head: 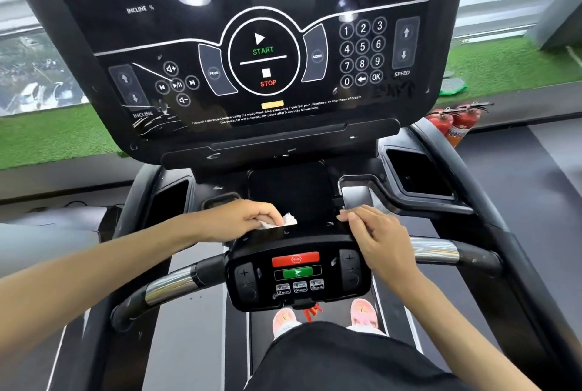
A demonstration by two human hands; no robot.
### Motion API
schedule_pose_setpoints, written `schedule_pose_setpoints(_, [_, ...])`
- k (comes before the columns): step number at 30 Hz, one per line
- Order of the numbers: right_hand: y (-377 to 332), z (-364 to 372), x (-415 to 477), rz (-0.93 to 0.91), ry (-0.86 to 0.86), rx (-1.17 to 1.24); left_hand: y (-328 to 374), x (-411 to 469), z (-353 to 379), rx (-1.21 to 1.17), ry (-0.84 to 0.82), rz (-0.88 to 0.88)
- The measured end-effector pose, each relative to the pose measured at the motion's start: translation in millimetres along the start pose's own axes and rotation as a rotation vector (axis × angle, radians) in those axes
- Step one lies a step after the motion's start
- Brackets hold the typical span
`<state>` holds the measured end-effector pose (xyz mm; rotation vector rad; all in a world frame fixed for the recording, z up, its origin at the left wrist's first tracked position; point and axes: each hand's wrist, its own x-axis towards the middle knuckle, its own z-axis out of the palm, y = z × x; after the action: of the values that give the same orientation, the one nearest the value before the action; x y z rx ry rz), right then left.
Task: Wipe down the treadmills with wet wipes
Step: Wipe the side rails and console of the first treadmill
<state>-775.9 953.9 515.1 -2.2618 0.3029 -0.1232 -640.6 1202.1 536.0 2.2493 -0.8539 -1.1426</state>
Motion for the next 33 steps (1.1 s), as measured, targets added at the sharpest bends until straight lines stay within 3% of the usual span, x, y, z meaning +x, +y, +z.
schedule_pose_setpoints(3, [0,0,0,-0.02,0.01,0.002,17,21,4,0.145,0.014,0.048])
schedule_pose_setpoints(6, [0,-1,0,-0.022,0.014,0.031,35,44,-6,0.449,0.028,0.069])
schedule_pose_setpoints(9, [0,0,0,-0.015,0.011,0.052,18,49,-25,0.7,0.142,0.154])
schedule_pose_setpoints(11, [0,0,0,-0.02,0.015,0.049,5,39,-35,0.739,0.233,0.094])
schedule_pose_setpoints(14, [0,0,0,-0.021,0.014,0.024,-1,17,-26,0.671,0.163,-0.007])
schedule_pose_setpoints(18, [-2,-1,0,-0.009,-0.002,-0.009,10,19,-1,0.489,-0.003,0.143])
schedule_pose_setpoints(24, [-4,-3,-1,0.006,-0.005,0.027,35,67,-8,0.604,0.287,0.225])
schedule_pose_setpoints(27, [-3,-4,-1,0.009,-0.01,0.011,28,49,-10,0.649,0.4,0.099])
schedule_pose_setpoints(30, [-2,-3,-2,0.02,-0.025,0.002,21,32,-7,0.699,0.355,-0.085])
schedule_pose_setpoints(31, [-3,-3,-2,0.02,-0.029,-0.002,21,30,-8,0.622,0.305,-0.096])
schedule_pose_setpoints(33, [-4,-5,-2,0.033,-0.049,0.008,36,27,-10,0.196,0.285,-0.07])
